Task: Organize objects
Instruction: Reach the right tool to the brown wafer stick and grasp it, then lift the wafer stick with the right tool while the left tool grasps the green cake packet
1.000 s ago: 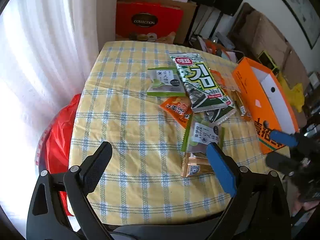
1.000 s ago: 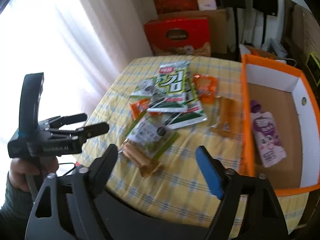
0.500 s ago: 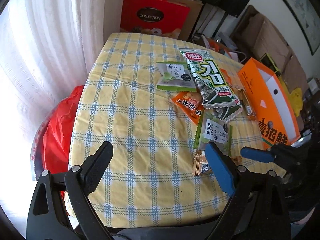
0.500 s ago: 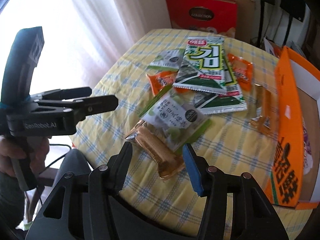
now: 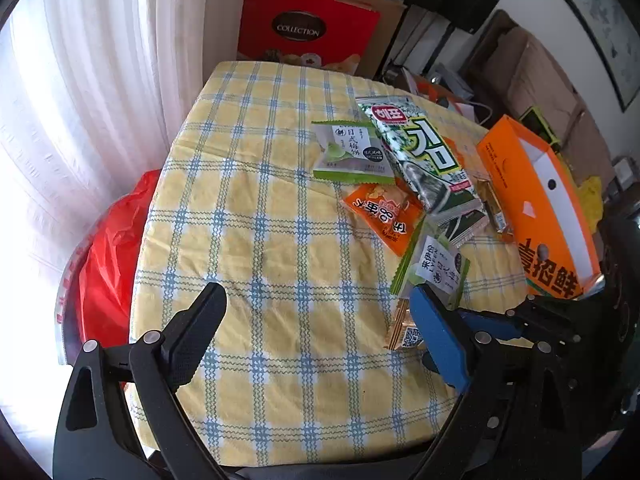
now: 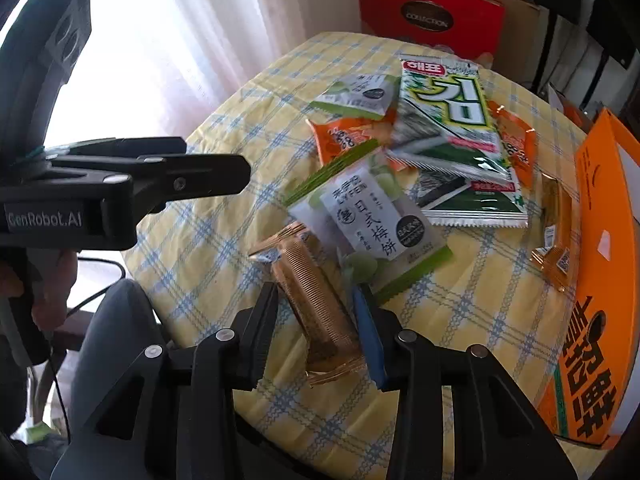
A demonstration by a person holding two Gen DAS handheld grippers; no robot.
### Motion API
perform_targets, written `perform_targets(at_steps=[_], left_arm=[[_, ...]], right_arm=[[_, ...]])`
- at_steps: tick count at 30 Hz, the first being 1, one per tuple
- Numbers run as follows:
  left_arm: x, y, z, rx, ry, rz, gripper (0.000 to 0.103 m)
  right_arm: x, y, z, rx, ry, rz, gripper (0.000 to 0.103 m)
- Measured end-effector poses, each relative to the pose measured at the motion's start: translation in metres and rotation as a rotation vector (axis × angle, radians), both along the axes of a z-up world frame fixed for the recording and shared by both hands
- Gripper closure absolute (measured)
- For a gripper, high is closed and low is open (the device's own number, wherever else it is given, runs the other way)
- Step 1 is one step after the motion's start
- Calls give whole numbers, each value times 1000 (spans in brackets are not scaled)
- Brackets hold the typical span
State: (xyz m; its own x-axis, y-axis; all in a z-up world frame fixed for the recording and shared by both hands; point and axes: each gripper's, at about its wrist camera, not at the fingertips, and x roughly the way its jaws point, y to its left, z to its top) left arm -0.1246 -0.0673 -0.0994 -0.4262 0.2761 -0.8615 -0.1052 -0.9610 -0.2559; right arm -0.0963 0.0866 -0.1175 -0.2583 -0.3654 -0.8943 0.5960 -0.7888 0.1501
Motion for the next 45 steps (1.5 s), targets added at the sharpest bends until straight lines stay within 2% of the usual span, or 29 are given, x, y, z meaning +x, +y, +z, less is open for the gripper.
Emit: perform_targets(at_steps=[5, 6, 7, 9, 12, 15, 20, 26, 35, 40, 43, 44, 45], left_arm=[[0, 2, -2, 5, -3, -4, 12], [0, 3, -2, 5, -3, -4, 12], [0, 4, -2, 5, -3, -5, 12], [-1, 5, -2, 8, -5, -4, 12], [-3, 8, -2, 18, -8, -4, 12], [-5, 13, -1, 39, -17, -6, 12], [-10, 25, 0, 101, -39, -9, 12], [-17, 50, -1, 121, -67, -6, 12], [-22, 80, -10, 79, -89, -3, 12], [-26, 94, -18, 48, -107, 32, 12], [-27, 104, -23, 1, -101, 34, 12], [-26, 109, -25, -24, -96, 32, 14], [-26, 113, -26, -51, -89, 29, 21]], right_arm=[[1, -5, -2, 19, 6, 13, 63], [1, -6, -2, 31, 11, 15, 68], [2, -8, -2, 48, 21, 19, 79], [4, -7, -2, 40, 10, 25, 83], [6, 2, 0, 12, -7, -4, 83], [8, 16, 7, -65, -29, -36, 83], [13, 51, 23, -139, -22, -100, 83], [12, 94, 42, -174, 10, -202, 83], [16, 123, 54, -206, 36, -276, 83], [19, 130, 56, -227, 42, -292, 83], [19, 131, 54, -231, 41, -298, 83], [19, 131, 54, -231, 39, -298, 83], [21, 132, 54, -231, 39, -299, 83]])
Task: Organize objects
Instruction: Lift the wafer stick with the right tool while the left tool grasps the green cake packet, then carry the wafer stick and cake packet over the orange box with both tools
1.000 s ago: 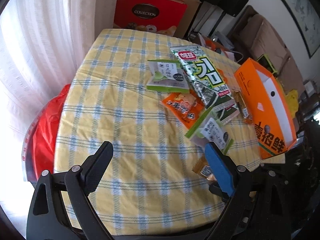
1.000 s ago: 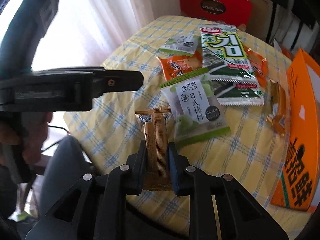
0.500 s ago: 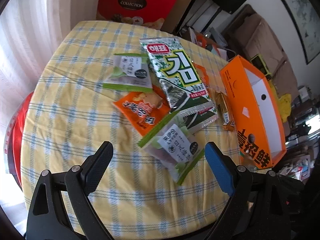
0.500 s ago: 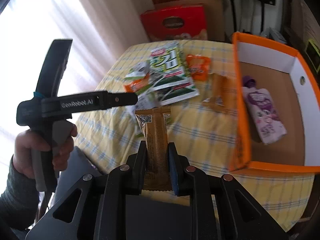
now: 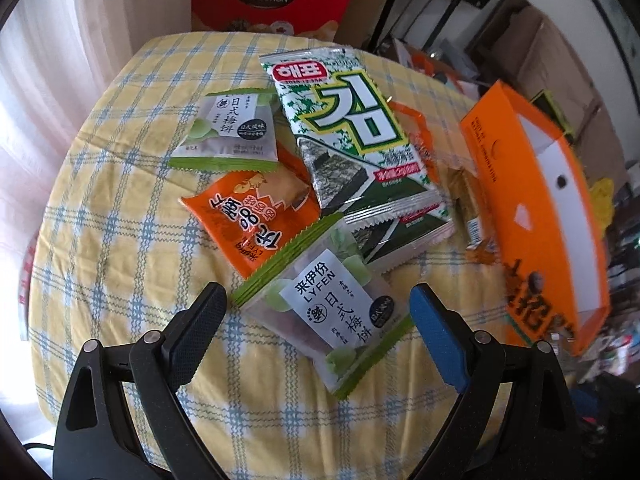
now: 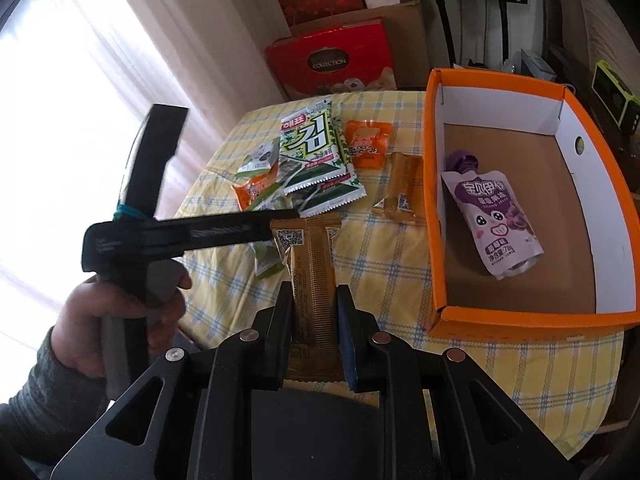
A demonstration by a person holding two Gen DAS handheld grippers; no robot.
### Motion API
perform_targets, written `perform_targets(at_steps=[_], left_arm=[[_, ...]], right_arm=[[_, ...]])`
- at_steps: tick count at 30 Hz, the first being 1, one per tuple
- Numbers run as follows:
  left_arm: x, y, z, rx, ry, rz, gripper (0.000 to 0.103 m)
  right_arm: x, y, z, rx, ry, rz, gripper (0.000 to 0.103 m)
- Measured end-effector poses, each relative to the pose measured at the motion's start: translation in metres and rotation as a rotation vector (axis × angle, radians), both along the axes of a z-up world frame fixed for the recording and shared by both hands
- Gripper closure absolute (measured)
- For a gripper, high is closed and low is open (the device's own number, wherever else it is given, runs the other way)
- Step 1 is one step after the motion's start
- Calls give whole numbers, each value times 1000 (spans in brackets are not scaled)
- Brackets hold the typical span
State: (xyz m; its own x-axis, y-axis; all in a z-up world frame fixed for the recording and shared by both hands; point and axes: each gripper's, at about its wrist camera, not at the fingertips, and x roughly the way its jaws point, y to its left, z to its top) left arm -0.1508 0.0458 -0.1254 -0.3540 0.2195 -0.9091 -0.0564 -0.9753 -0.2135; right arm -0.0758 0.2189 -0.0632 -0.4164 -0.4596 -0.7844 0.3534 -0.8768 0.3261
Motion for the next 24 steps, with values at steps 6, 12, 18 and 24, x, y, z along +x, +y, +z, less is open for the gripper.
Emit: perform_targets(at_steps=[6, 12, 18, 24], left_arm=[[10, 10, 0, -71, 52, -22, 51], [16, -8, 13, 21, 55, -29, 75], [20, -21, 27, 106, 59, -25, 85], [28, -24, 43, 149, 76, -42, 92]], right_arm=[[3, 6, 4, 2, 10, -6, 83], [7, 12, 10, -10, 24, -20, 83], [10, 16, 16, -20, 34, -29, 83], [12, 23, 25, -28, 54, -45, 83]])
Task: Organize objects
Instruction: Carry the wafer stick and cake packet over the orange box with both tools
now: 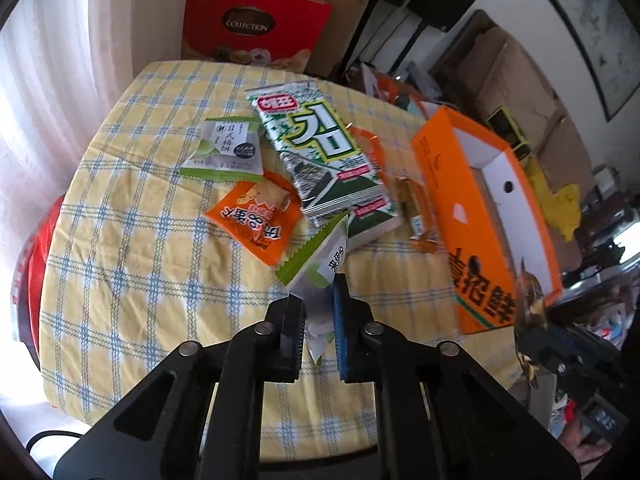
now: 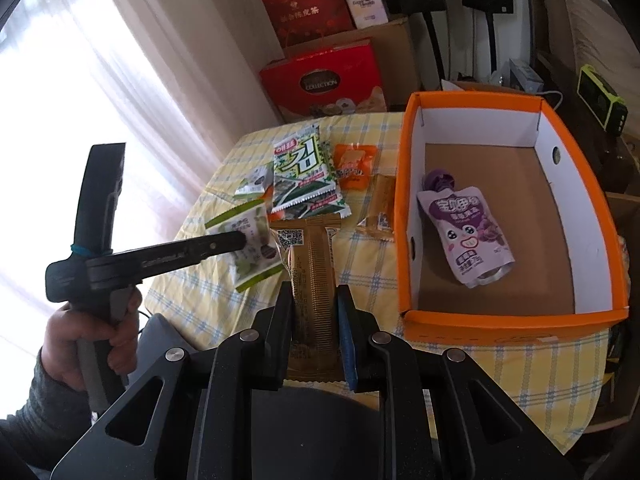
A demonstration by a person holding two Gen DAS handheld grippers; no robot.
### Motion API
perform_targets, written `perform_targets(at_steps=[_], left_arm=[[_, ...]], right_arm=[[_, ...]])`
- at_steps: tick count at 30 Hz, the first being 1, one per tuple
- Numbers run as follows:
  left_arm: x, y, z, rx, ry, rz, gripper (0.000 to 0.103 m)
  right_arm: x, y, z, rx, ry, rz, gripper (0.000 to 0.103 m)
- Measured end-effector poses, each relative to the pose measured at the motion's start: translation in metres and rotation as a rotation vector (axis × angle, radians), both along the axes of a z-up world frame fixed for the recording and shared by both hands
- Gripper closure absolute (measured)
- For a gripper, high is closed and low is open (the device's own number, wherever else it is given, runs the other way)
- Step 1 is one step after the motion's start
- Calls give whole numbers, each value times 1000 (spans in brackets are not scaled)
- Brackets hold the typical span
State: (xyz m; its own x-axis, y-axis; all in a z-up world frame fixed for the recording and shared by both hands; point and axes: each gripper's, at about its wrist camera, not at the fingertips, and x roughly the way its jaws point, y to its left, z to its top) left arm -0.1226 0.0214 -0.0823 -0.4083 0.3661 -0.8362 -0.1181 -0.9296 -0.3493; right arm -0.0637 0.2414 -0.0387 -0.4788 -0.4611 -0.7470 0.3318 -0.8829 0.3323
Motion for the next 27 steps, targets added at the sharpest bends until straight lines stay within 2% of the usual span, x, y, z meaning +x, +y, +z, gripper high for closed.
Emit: perform_targets(at_steps=[12, 18, 23, 27], left_arm=[[12, 27, 48, 95, 49, -93, 92], [13, 63, 70, 131, 66, -168, 92], [15, 104, 87, 123, 96, -241, 92], [11, 135, 88, 116, 98, -281, 92]], right_arm=[[0, 42, 22, 15, 46, -99, 83], [-5, 74, 25, 21, 51, -170, 83], [-10, 100, 25, 30, 52, -226, 83], [-15, 116, 24, 37, 53, -259, 83]])
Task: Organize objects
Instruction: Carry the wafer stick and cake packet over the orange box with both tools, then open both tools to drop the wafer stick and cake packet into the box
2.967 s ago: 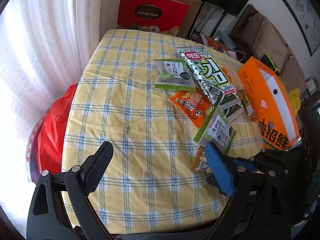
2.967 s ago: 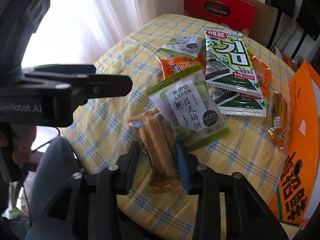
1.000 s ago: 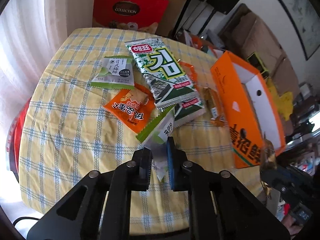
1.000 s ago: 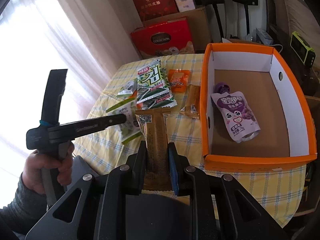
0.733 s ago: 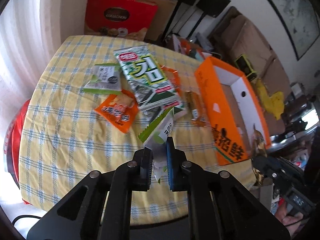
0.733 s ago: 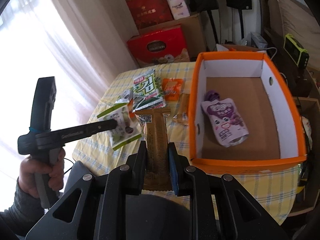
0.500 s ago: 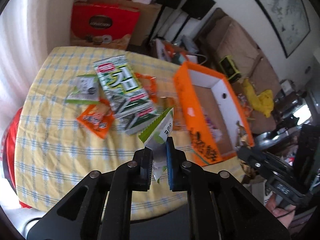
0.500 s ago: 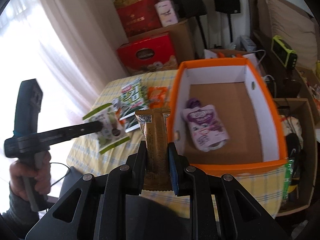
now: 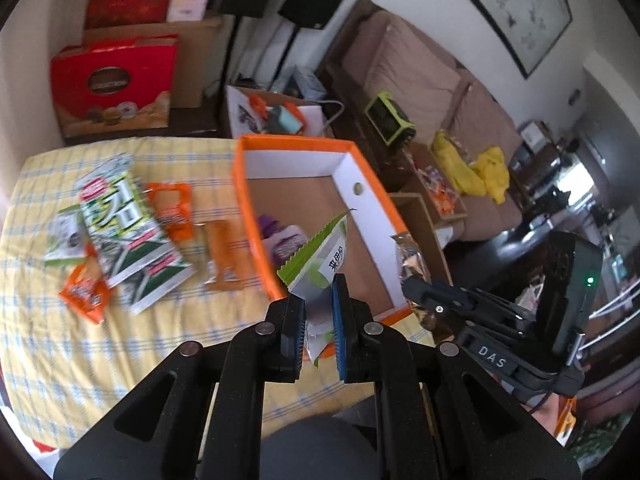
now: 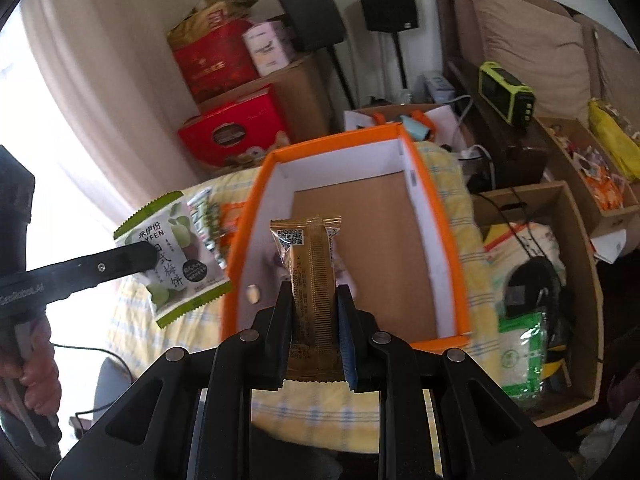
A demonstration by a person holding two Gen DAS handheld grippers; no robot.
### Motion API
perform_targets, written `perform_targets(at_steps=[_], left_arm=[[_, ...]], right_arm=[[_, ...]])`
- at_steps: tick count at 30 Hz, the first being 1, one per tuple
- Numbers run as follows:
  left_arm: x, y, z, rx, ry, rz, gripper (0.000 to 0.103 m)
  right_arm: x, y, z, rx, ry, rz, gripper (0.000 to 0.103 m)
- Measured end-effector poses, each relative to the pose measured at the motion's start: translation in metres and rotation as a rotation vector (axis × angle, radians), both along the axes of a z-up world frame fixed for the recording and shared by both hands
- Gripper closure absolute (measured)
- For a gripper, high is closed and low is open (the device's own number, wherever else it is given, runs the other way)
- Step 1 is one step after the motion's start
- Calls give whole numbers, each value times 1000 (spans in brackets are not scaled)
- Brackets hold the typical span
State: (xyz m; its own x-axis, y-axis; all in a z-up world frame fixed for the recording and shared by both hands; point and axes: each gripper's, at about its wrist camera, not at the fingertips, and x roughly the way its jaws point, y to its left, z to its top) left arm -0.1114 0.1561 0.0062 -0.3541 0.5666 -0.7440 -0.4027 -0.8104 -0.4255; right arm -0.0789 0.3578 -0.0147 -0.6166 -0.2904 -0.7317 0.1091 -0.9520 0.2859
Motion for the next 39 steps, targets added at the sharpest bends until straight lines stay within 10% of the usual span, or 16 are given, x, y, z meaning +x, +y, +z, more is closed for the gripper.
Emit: perform_targets(at_steps=[26, 39], left_arm=[[-38, 92, -84, -14, -228, -101, 91], [-35, 74, -56, -16, -169, -95, 73]], right_arm=[[-34, 37, -48, 64, -51, -80, 79], [-21, 37, -32, 38, -19, -94, 53]])
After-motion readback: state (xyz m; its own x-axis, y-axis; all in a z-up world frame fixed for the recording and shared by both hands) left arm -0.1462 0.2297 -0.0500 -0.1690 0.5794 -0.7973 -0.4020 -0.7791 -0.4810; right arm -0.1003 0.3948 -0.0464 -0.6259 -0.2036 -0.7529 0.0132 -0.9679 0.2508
